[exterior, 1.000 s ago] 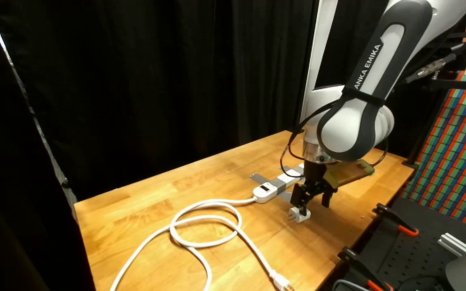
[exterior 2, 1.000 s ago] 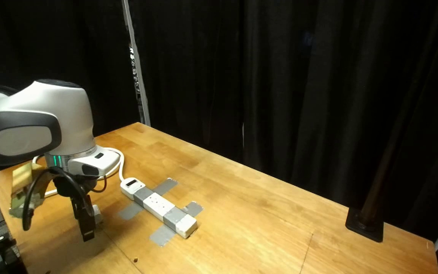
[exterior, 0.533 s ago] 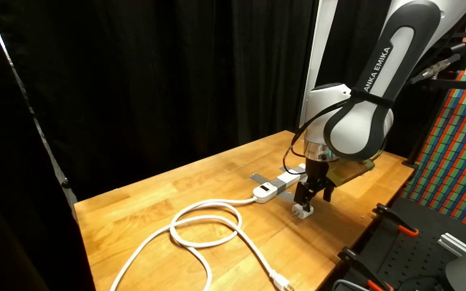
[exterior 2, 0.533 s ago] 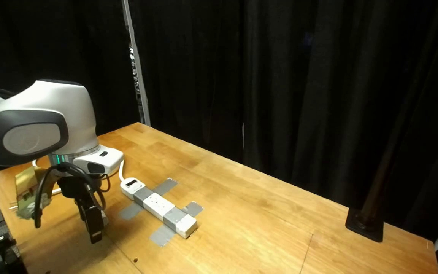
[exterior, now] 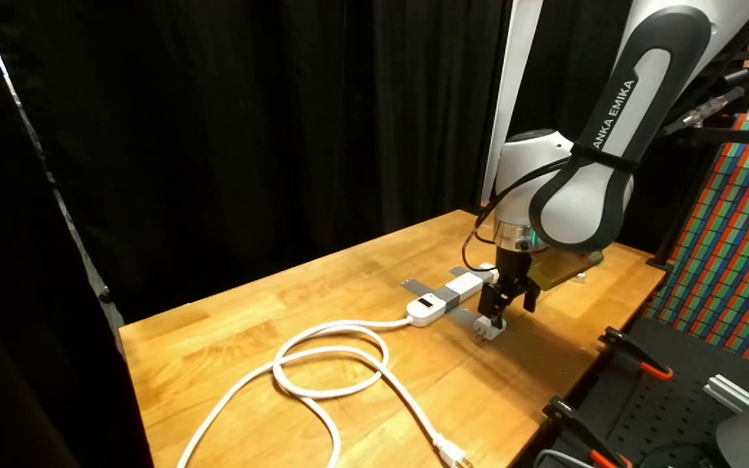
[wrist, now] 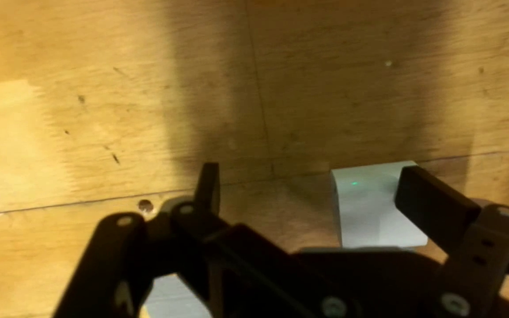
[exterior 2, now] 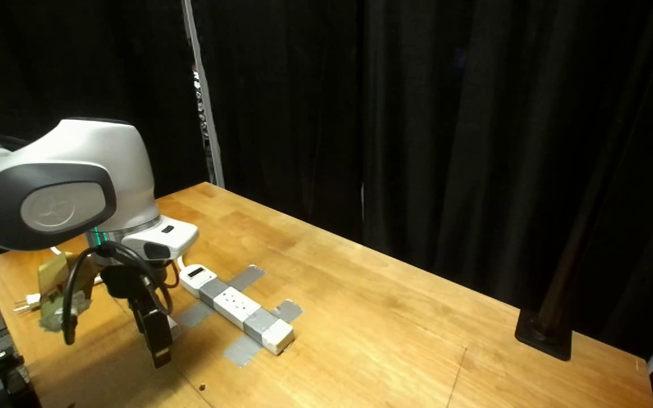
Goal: Plug the charger into the adapter
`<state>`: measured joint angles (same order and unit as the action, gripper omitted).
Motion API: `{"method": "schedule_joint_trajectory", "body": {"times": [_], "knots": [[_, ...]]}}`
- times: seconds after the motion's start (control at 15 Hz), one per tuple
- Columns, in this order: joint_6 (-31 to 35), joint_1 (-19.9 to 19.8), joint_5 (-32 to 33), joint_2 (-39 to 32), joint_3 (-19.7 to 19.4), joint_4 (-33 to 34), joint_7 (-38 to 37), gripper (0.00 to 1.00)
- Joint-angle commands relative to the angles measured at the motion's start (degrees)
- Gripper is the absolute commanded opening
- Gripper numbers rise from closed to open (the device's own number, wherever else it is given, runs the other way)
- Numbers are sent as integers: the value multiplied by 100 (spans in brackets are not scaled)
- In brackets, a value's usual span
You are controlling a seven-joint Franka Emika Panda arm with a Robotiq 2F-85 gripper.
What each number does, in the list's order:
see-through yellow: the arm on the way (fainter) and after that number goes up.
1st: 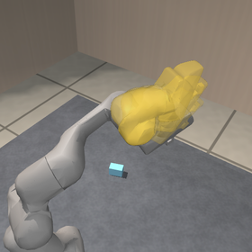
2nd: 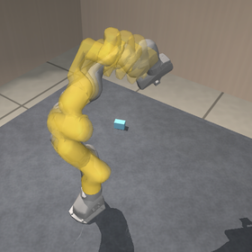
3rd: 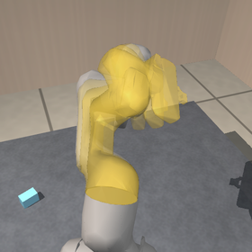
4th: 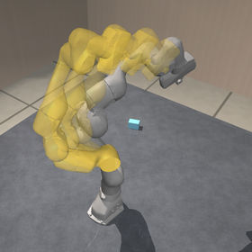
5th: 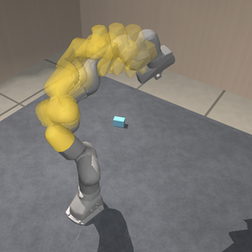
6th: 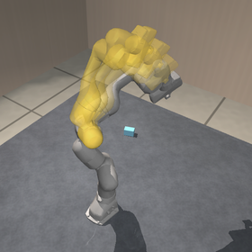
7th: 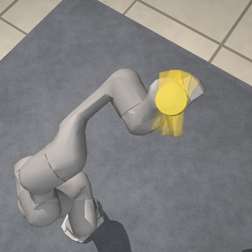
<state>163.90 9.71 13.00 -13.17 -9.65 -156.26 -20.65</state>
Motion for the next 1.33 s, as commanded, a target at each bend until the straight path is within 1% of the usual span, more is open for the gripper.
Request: {"method": "schedule_joint_trajectory", "body": {"times": [0.0,0.33,0.6,0.87,1.0,1.2,1.27], "knots": [[127,94,234,-206,-267,272,-323,100],[131,157,396,-386,-588,583,-632,100],[54,76,232,-355,-614,605,-575,100],[107,167,356,-315,-735,633,-710,100],[136,236,507,-373,-923,717,-860,100],[143,434,950,-502,-1425,896,-1226,100],[58,432,1024,-510,-1530,939,-1276,100]]}}
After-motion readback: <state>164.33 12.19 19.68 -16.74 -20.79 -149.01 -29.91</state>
